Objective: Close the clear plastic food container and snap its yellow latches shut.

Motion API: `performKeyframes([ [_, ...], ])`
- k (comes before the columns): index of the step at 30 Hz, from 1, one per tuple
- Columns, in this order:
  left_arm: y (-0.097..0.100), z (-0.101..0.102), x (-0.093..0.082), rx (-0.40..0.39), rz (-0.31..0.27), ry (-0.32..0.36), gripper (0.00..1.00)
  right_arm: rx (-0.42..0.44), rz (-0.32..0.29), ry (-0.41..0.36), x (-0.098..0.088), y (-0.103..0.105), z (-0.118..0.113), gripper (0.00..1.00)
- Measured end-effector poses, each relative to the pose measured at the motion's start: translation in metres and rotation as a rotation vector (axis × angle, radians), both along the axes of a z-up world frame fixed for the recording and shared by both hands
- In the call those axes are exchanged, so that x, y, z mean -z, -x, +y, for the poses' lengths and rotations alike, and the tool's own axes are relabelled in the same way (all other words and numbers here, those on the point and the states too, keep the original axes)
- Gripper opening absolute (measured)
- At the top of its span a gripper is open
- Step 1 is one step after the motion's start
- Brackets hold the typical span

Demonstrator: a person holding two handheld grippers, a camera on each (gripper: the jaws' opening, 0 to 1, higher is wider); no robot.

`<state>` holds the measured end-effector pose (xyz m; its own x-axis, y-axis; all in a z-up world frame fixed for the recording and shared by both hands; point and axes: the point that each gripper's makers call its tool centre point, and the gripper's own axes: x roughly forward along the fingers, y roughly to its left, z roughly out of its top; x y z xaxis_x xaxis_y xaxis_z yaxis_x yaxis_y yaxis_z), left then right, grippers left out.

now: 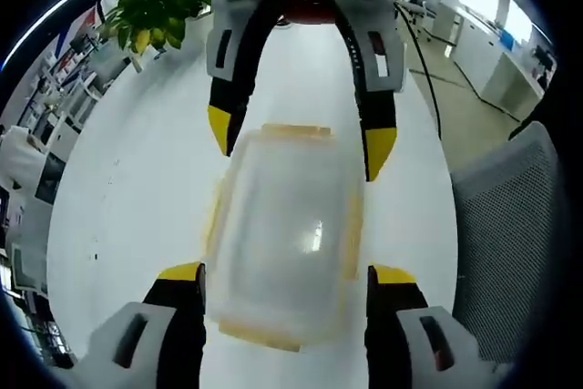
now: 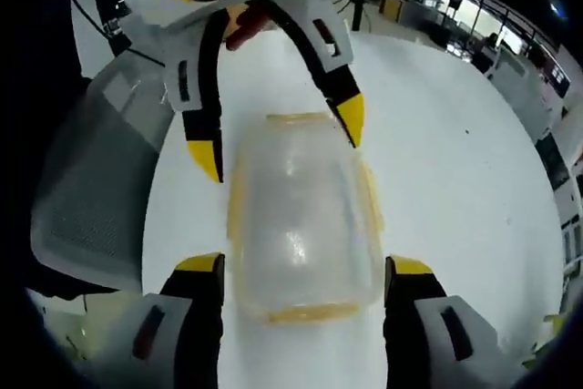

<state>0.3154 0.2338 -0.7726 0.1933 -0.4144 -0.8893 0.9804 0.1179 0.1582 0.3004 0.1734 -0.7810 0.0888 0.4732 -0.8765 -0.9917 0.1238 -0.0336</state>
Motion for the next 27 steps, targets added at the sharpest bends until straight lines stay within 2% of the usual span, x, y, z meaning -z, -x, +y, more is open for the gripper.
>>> performKeyframes([
  [3, -0.001, 0.004, 0.005, 0.019, -0.001, -0.02, 0.76, -0.008, -0.007, -0.005, 0.003, 0.0, 0.002, 0.78],
  [7, -0.001, 0.008, 0.011, 0.044, -0.003, -0.05, 0.8, -0.031, -0.036, 0.048, 0.008, -0.002, 0.0, 0.81],
  [9, 0.001, 0.01, 0.016, 0.058, 0.013, -0.066, 0.81, -0.042, -0.028, 0.072, 0.01, -0.001, -0.003, 0.78],
  [13, -0.004, 0.013, 0.027, 0.064, 0.015, -0.099, 0.85, -0.034, -0.024, 0.084, 0.014, -0.003, -0.003, 0.81],
  [16, 0.0, 0.006, 0.028, 0.072, 0.026, -0.061, 0.91, -0.052, -0.03, 0.103, 0.018, -0.002, -0.003, 0.83],
  [18, 0.001, 0.008, 0.033, 0.089, 0.026, -0.096, 0.9, -0.056, -0.035, 0.105, 0.02, -0.003, -0.001, 0.83],
  [22, 0.0, 0.007, 0.036, 0.094, 0.025, -0.097, 0.9, -0.072, -0.04, 0.127, 0.022, -0.003, -0.001, 0.79],
  [25, -0.005, 0.012, 0.035, 0.113, 0.003, -0.138, 0.8, -0.087, -0.042, 0.141, 0.022, -0.002, 0.0, 0.76],
  [27, -0.003, 0.01, 0.037, 0.104, 0.025, -0.129, 0.79, -0.09, -0.042, 0.157, 0.023, -0.003, -0.001, 0.76],
])
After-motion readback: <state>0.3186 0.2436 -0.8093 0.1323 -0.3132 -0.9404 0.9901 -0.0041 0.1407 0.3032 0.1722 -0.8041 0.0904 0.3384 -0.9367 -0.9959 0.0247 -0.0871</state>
